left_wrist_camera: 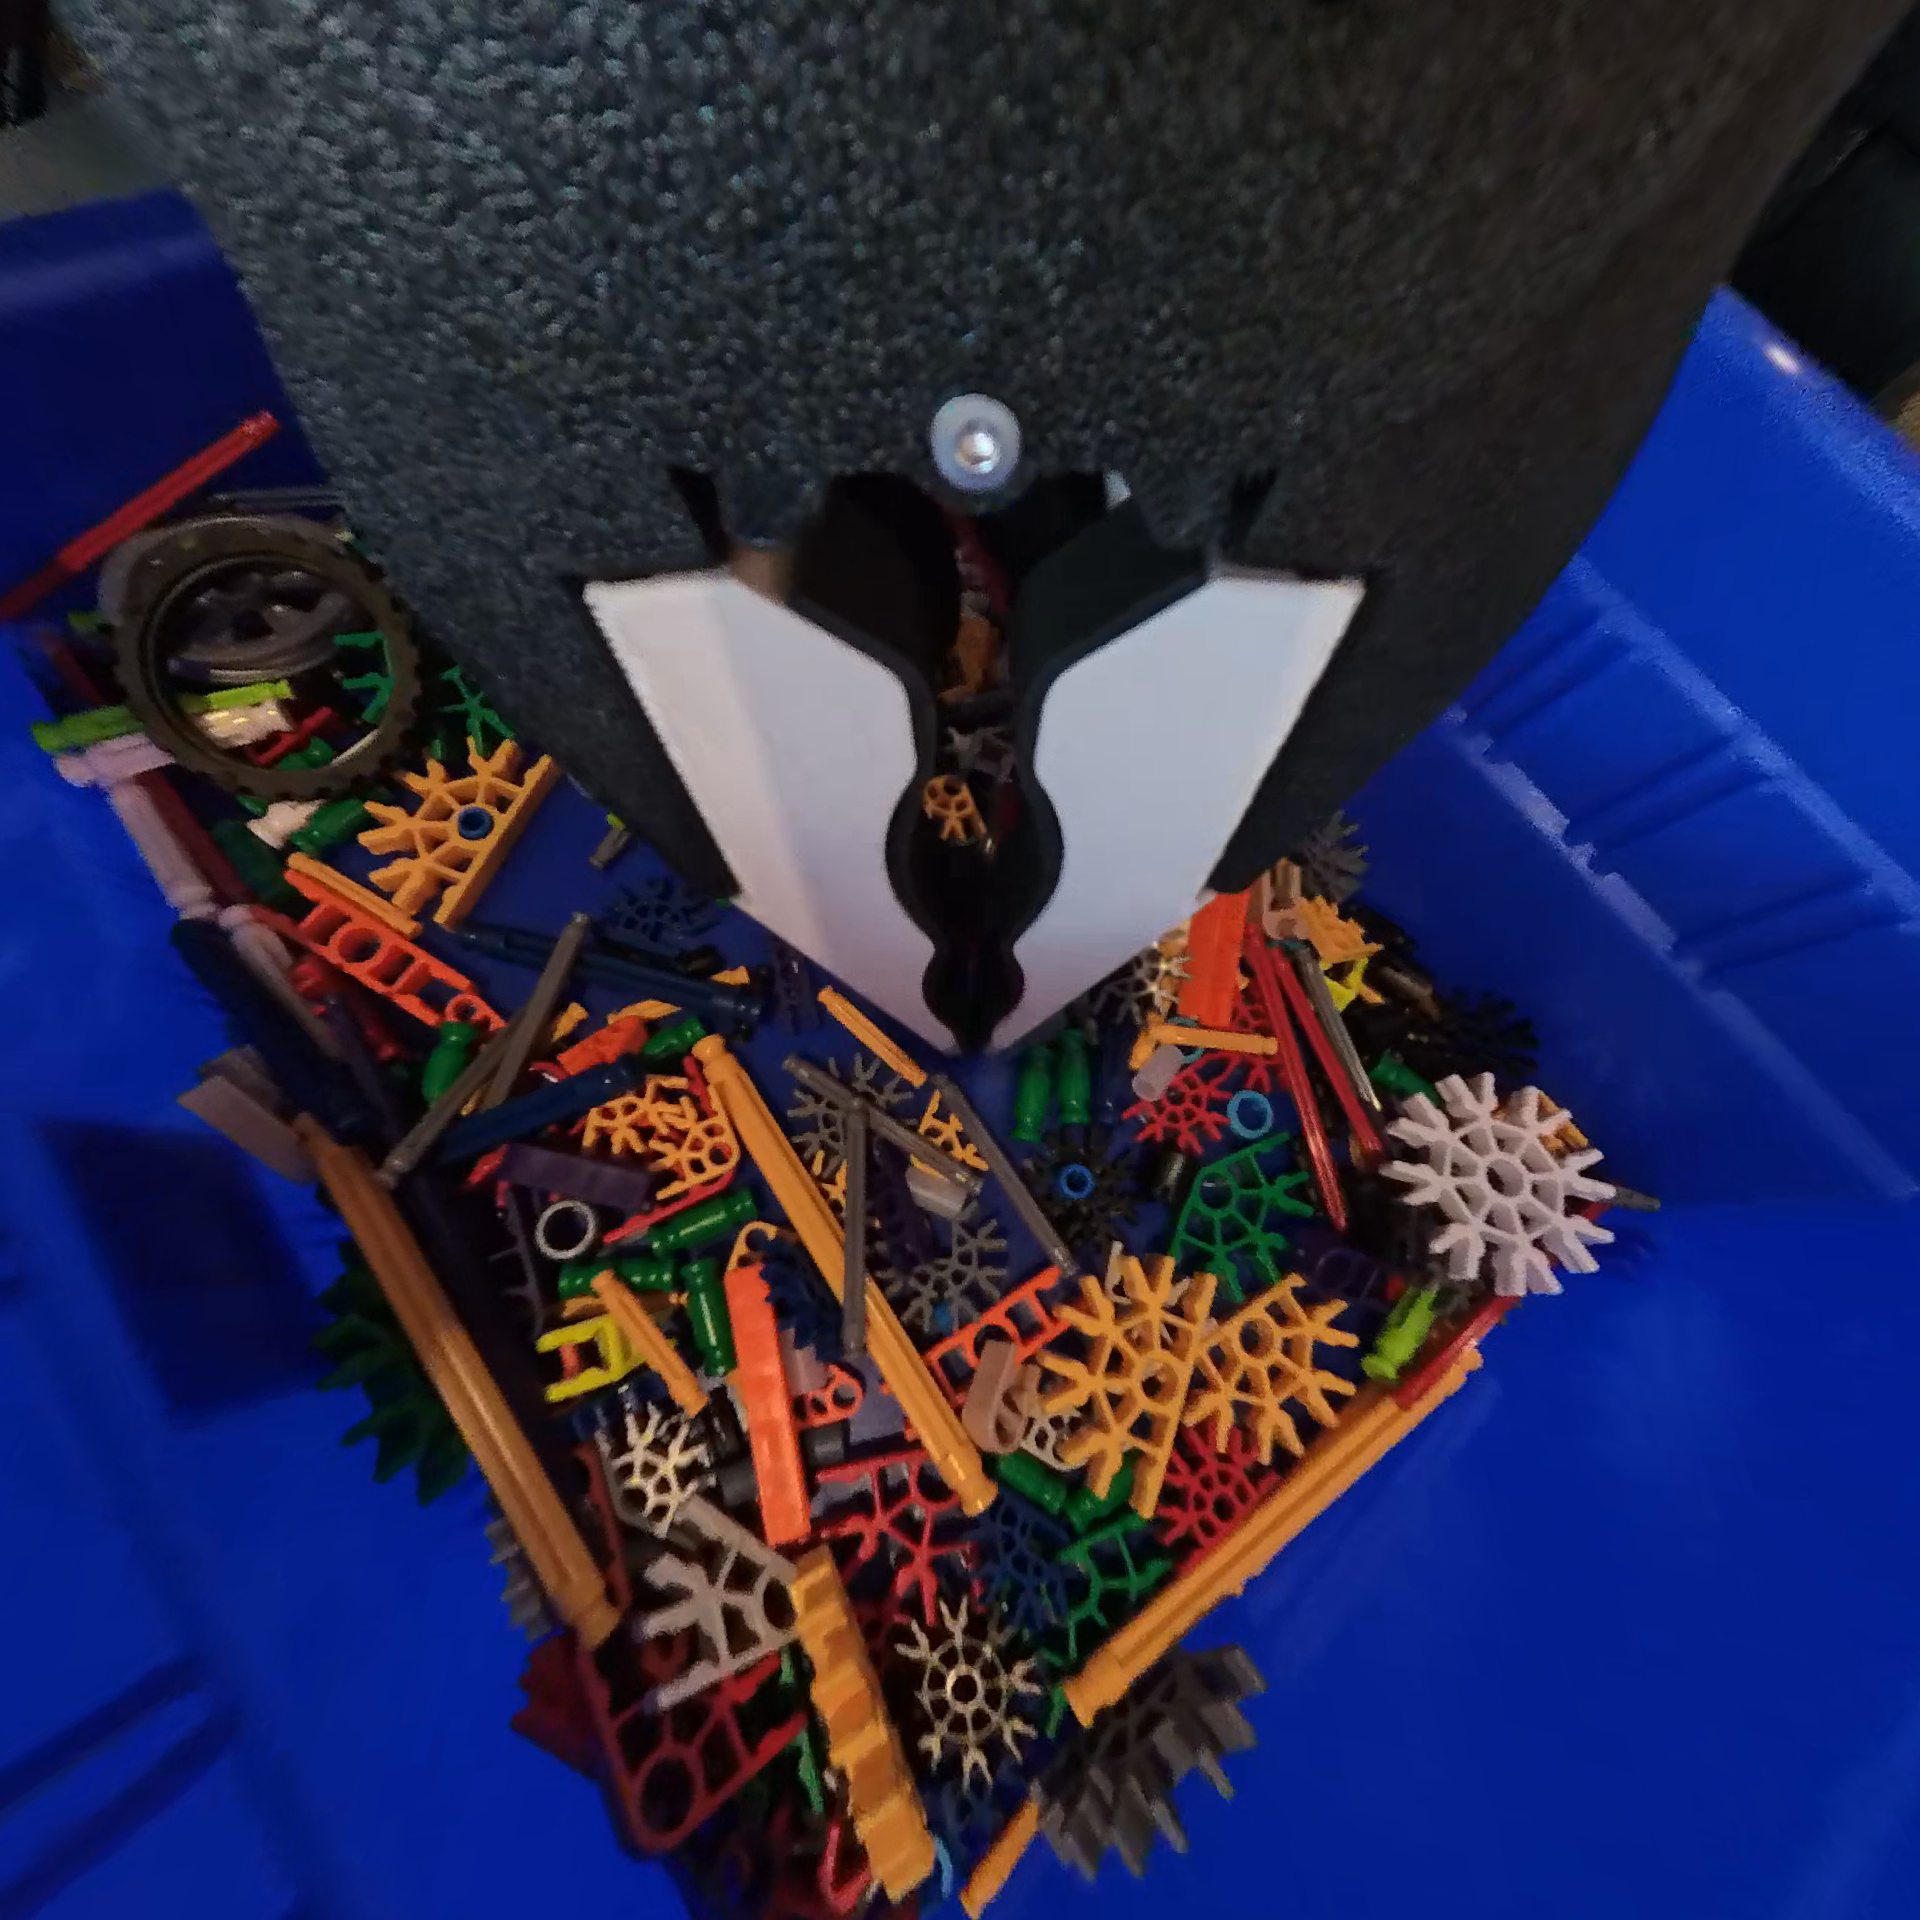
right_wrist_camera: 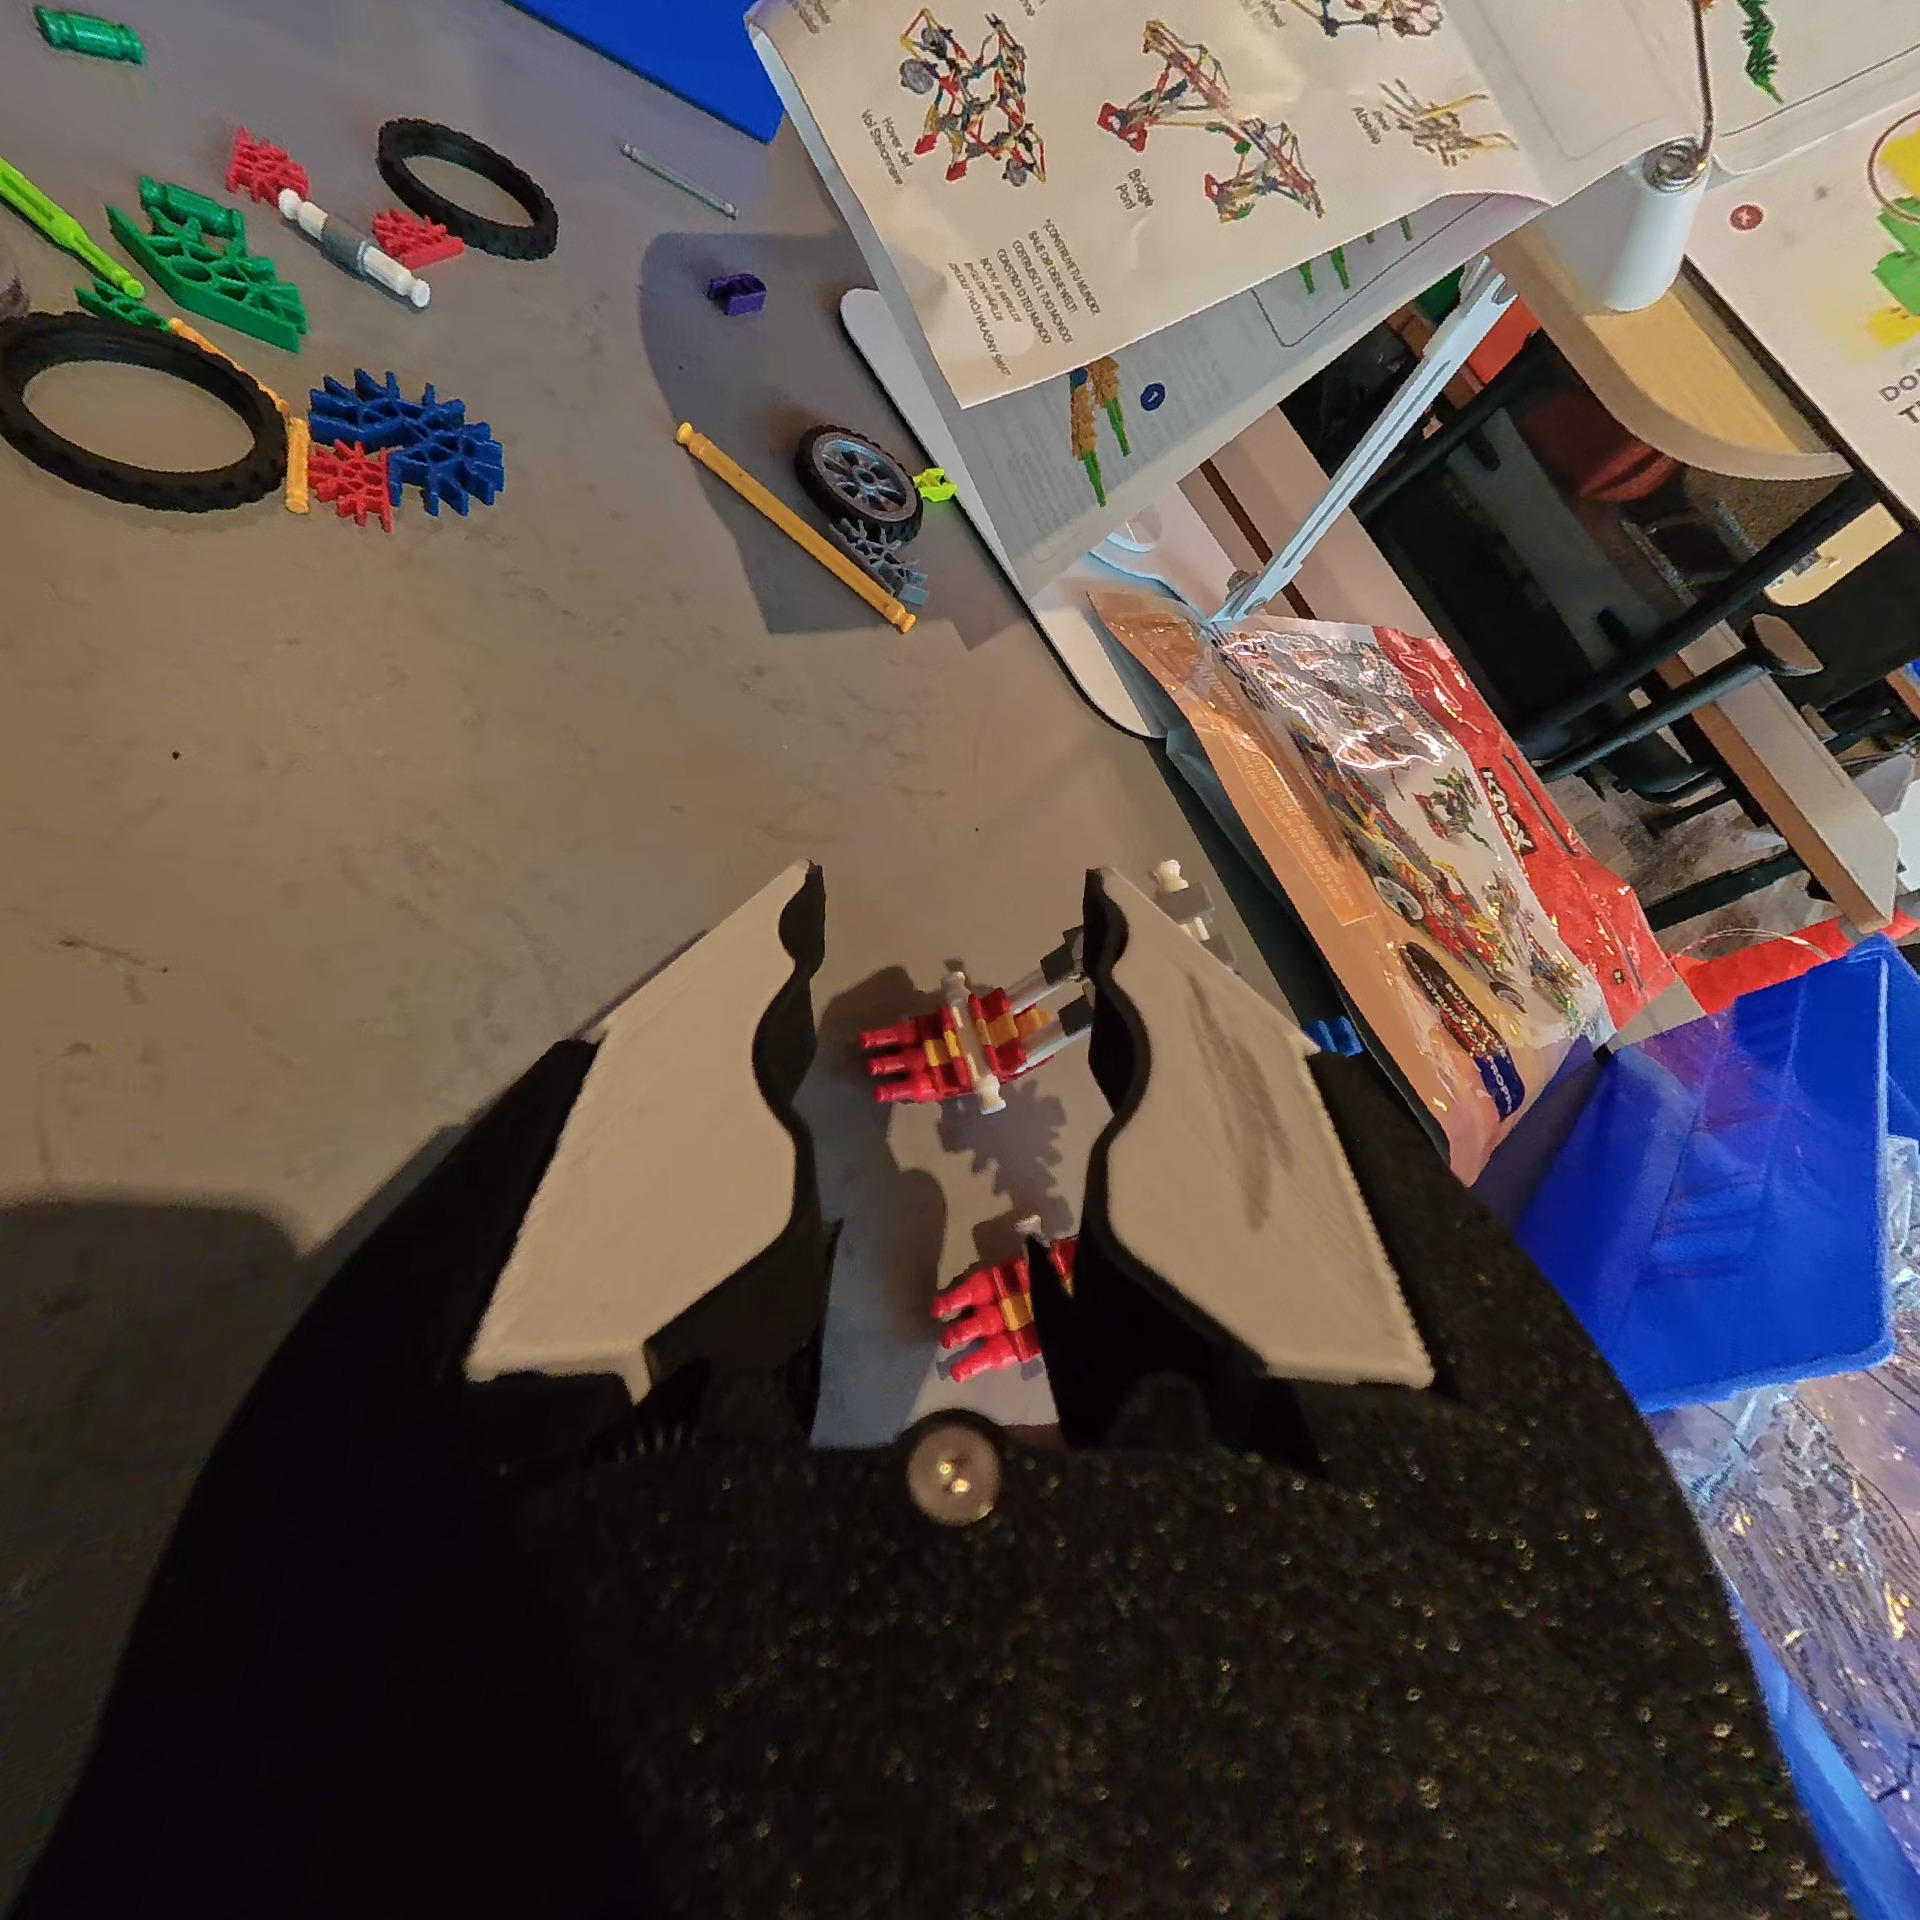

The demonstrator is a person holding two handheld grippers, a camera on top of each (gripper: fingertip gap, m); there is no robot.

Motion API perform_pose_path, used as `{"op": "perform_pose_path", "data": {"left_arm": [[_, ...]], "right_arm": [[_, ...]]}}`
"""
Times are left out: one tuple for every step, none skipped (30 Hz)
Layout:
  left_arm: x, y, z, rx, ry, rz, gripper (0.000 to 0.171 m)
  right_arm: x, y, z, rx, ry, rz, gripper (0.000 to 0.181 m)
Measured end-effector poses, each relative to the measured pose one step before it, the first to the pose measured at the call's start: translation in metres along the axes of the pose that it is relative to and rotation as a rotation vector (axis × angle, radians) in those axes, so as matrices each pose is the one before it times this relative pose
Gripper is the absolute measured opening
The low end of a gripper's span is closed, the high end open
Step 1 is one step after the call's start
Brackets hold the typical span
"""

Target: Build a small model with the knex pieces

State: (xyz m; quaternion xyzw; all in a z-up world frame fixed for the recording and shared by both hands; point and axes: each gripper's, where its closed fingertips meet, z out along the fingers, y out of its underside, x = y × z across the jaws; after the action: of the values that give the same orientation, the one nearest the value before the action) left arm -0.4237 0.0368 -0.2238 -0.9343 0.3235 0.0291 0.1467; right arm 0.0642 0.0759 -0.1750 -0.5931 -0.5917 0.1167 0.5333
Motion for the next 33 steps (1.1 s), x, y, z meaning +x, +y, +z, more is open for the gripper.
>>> {"op": "perform_pose_path", "data": {"left_arm": [[-0.00014,0.00029,0.00039,0.00288,-0.0066,0.0018,0.0],[-0.00093,-0.00135,-0.00122,0.00941,-0.0083,-0.0042,0.0],[-0.0017,-0.00227,-0.00183,0.01283,-0.0111,0.0021,0.0],[-0.00245,-0.00276,-0.00209,0.01215,-0.0143,0.0022,0.003],[-0.0041,-0.00264,-0.00151,0.00806,-0.0231,0.0004,0.009],[-0.00323,-0.00156,-0.00051,0.00064,-0.0145,-0.0008,0.013],[-0.0009,-0.00093,0.00037,-0.00086,0.0008,0.0027,0.013],[-0.00064,-0.00023,0.00127,-0.00433,0.0012,0.0039,0.013],[0.00004,0.00137,0.00187,-0.01265,0.0032,0.0084,0.013],[0.00096,0.0022,0.00204,-0.01603,0.0077,0.0101,0.013],[0.00092,0.00144,0.00194,-0.00943,0.0064,0.0066,0.012],[-0.00156,0.00042,0.00151,-0.00351,-0.0102,0.005,0.012],[-0.00194,0.00101,0.00112,-0.00907,-0.0121,0.003,0.011],[-0.00101,0.00013,0.00062,-0.0042,-0.0076,0.0073,0.011],[0.00047,-0.00076,0.00015,0.00062,0.0036,0.0034,0.011],[0.00102,-0.00084,-0.00009,0.00264,0.0075,0.004,0.011],[0.00163,-0.00105,-0.00017,0.00548,0.0095,0.0127,0.011],[0.00237,-0.00155,-0.00038,0.00885,0.0097,0.0177,0.01],[0.00132,-0.00043,-0.00025,0.00108,0.0046,0.0078,0.01],[0.00005,0.00012,0.00012,-0.00329,-0.0013,-0.0001,0.01],[-0.00037,0.00005,0.00039,-0.00248,-0.0024,0.0024,0.011],[-0.00062,0.00014,0.00048,-0.00265,-0.0013,0.0014,0.011],[0.00014,-0.00021,0.00002,-0.00016,0.0044,0.0018,0.011],[0.00144,-0.00041,-0.00046,0.0013,0.0083,0.0066,0.011],[0.00237,-0.00111,-0.00094,0.0061,0.0126,0.0076,0.01],[0.0011,-0.00026,-0.00015,0.00151,0.0062,0.0001,0.01],[-0.00067,0.00044,0.00044,-0.00125,-0.0031,-0.0012,0.01],[-0.0016,0.0006,0.00105,-0.00331,-0.0076,-0.0027,0.012],[-0.00011,-0.00049,0.00029,0.00154,0.0017,-0.0028,0.012],[-0.00013,0.00007,0.00012,-0.00278,0.0024,-0.0018,0.012],[-0.00036,-0.00006,0.00009,-0.0019,-0.0005,0.0018,0.013],[-0.00145,-0.00009,0.00002,-0.00231,-0.0067,0.0018,0.015],[-0.00002,-0.00002,-0.0001,-0.00279,0.0004,0.0014,0.015]], "right_arm": [[-0.00022,-0.00001,0.00007,0.0,-0.0006,-0.0003,0.05],[-0.00004,-0.00001,0.00007,0.0003,-0.0006,0.0005,0.05],[0.00005,0.00008,0.00002,-0.0004,-0.0001,0.0003,0.05],[-0.00001,0.00013,0.00006,-0.0008,0.0004,-0.0002,0.05],[-0.00003,0.00028,0.00019,-0.001,-0.0004,0.0003,0.05],[-0.00009,0.00033,0.0001,-0.0015,-0.0003,0.0001,0.05],[-0.00007,0.00035,0.00016,-0.0014,-0.0006,0.0003,0.05],[0.0,0.00019,0.00016,-0.0008,-0.0005,0.0003,0.05],[-0.00001,0.00021,-0.00003,-0.001,0.0003,0.0,0.05],[0.0002,0.00012,0.0,-0.0007,0.0008,-0.0001,0.05],[0.00014,-0.00007,-0.00009,0.0004,0.0005,0.0001,0.05],[-0.00003,-0.00013,-0.00012,0.0006,0.0,0.0003,0.05],[-0.00002,-0.00005,0.00007,-0.0001,-0.0002,-0.0004,0.05],[-0.00021,0.00005,0.00009,-0.0008,-0.0006,-0.0009,0.05],[-0.0003,0.00029,0.00023,-0.0017,-0.001,-0.001,0.05],[-0.0002,0.00041,0.00022,-0.0029,-0.0003,-0.0015,0.05],[-0.00023,0.0003,0.00021,-0.0024,-0.0001,-0.0019,0.05],[-0.00017,0.00022,0.00004,-0.0011,-0.0003,-0.001,0.05],[0.00004,0.00004,-0.00002,-0.0003,0.0003,-0.0001,0.05],[0.00021,-0.00016,-0.00013,0.0005,0.0008,0.0003,0.05],[0.00005,-0.00008,-0.00002,0.0007,-0.0004,0.0008,0.05],[-0.00009,0.00013,0.00006,-0.0008,-0.0001,0.0,0.05],[-0.00008,0.00016,0.00009,-0.0015,-0.0002,-0.0007,0.05],[-0.00015,0.00019,0.00011,-0.0007,-0.0004,-0.0005,0.05],[-0.00005,0.0,-0.00006,-0.0002,0.0002,-0.0002,0.05],[0.00005,0.00005,0.00004,-0.0002,-0.0001,0.0003,0.05],[-0.00003,0.00016,0.00006,-0.0004,-0.0003,0.0003,0.05],[-0.00003,0.00002,0.00003,-0.0006,-0.0002,-0.0003,0.05],[-0.00011,0.00003,0.00011,-0.0001,-0.0004,-0.0003,0.05],[-0.00019,0.00002,0.00016,-0.0004,-0.0008,-0.0004,0.05],[-0.0003,0.0003,0.00018,-0.0014,-0.0009,-0.0004,0.05],[-0.00017,0.00041,0.00019,-0.0019,-0.0007,-0.0007,0.05],[-0.00007,0.00016,0.00009,-0.0014,-0.0001,-0.0007,0.05]]}}
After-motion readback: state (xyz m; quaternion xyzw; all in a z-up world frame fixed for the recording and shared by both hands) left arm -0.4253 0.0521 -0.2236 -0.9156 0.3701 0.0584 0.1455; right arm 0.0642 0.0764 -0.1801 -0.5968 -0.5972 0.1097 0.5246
